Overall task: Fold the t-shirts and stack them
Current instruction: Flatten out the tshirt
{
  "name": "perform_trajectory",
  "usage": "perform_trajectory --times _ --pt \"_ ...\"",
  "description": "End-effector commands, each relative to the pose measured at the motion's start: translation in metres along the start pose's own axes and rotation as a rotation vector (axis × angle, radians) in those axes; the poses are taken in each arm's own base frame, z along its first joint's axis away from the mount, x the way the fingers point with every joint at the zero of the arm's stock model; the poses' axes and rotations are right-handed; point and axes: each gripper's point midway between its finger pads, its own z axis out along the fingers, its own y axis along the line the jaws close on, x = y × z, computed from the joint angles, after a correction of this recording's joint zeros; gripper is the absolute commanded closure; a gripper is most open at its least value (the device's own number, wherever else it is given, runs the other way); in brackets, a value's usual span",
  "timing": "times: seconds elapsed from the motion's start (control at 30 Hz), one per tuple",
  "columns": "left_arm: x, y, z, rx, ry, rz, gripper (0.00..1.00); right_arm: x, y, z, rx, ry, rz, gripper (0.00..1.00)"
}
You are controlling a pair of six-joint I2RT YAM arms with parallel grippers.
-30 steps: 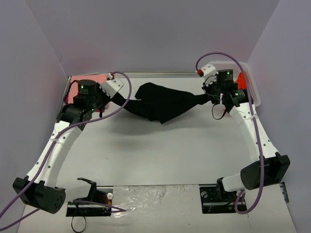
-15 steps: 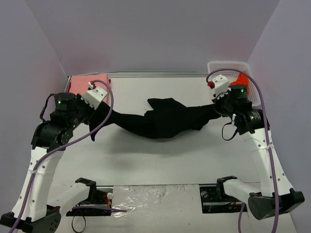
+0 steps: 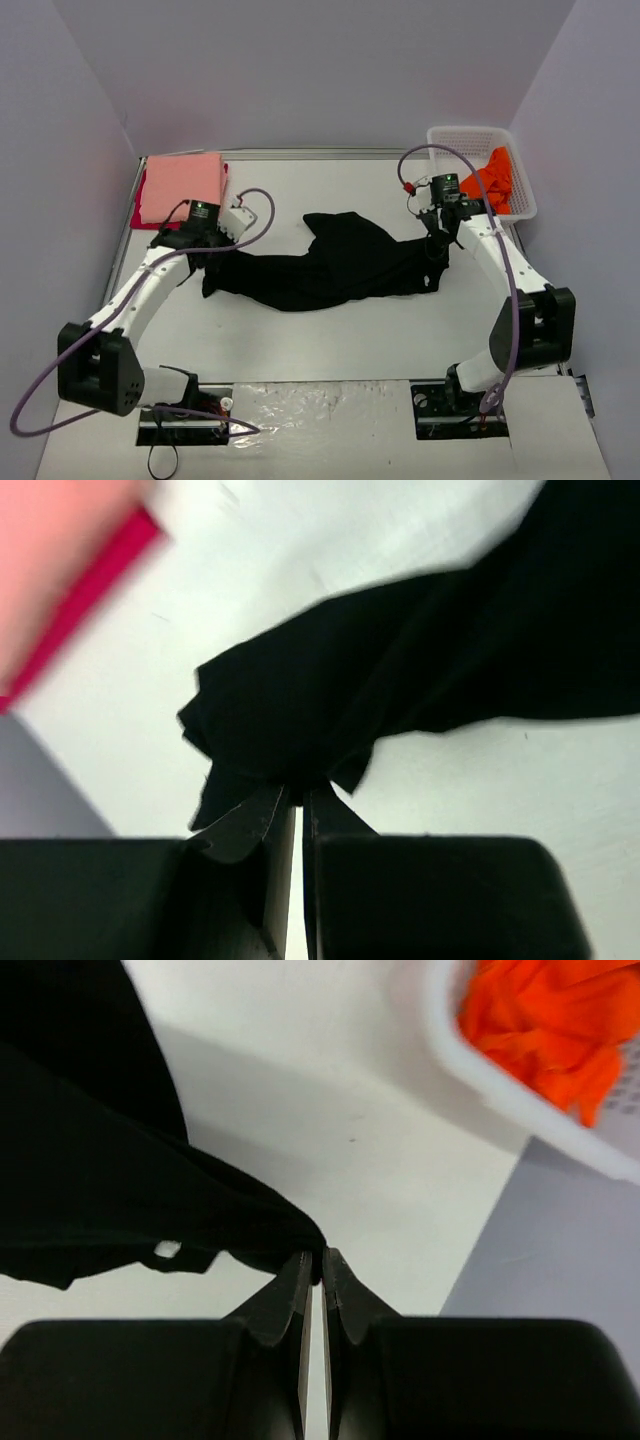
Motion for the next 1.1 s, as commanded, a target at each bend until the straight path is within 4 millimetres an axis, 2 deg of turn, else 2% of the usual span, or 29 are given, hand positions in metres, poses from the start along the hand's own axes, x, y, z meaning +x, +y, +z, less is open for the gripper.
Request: perform_trajectory --times 0.0,0.03,0.07,0.1,0.2,0.3,0.33,0.4,0.43,0.53,0.57,0.67,0.7,0.87,1.07 --pt "0.009 -0.003 0.017 -0.004 0.002 -0.003 0.98 0.017 0.003 0.022 0.005 0.082 -0.01 0.99" --pt "0.017 -0.009 0.022 0.014 0.019 0.001 0.98 0.019 0.006 0.026 -0.003 0.091 -0.015 0.94" --pt "0.018 -0.013 0.025 0.029 0.016 0.004 0.98 0.02 0.008 0.028 -0.011 0.101 -0.019 0.84" --pt "0.018 -0.017 0.025 0.044 0.014 0.007 0.98 0.021 0.012 0.031 -0.029 0.107 -0.024 0.8" --pt "0.022 -0.029 0.026 0.08 0.008 0.014 0.98 0.021 0.014 0.029 -0.05 0.114 -0.033 0.54" --pt "0.025 -0.037 0.027 0.11 0.001 0.014 0.98 0.009 0.017 0.014 -0.088 0.074 -0.044 0.48" --pt "0.025 -0.039 0.027 0.115 0.002 0.013 0.98 -0.003 0.022 0.007 -0.12 0.034 -0.063 0.45" --pt "0.026 -0.041 0.028 0.119 0.005 0.014 0.98 -0.011 0.031 -0.009 -0.168 -0.01 -0.094 0.45" --pt "0.026 -0.04 0.028 0.117 0.005 0.012 0.98 -0.023 0.05 -0.017 -0.256 -0.064 -0.14 0.46" --pt "0.029 -0.041 0.031 0.113 0.007 0.007 0.98 -0.035 0.083 -0.031 -0.346 -0.118 -0.21 0.56" --pt "0.03 -0.042 0.032 0.113 0.011 0.005 0.98 -0.04 0.105 -0.036 -0.384 -0.138 -0.272 0.66" --pt "0.034 -0.042 0.035 0.113 0.027 0.004 0.97 -0.047 0.139 -0.033 -0.454 -0.132 -0.335 0.8" --pt "0.035 -0.042 0.036 0.112 0.032 0.002 0.98 -0.051 0.157 -0.031 -0.497 -0.126 -0.367 0.85" --pt "0.034 -0.038 0.037 0.091 0.038 -0.001 0.98 -0.056 0.203 -0.019 -0.574 -0.103 -0.464 0.86" --pt "0.037 -0.036 0.036 0.073 0.04 -0.002 0.98 -0.042 0.228 0.012 -0.605 -0.026 -0.514 0.82"
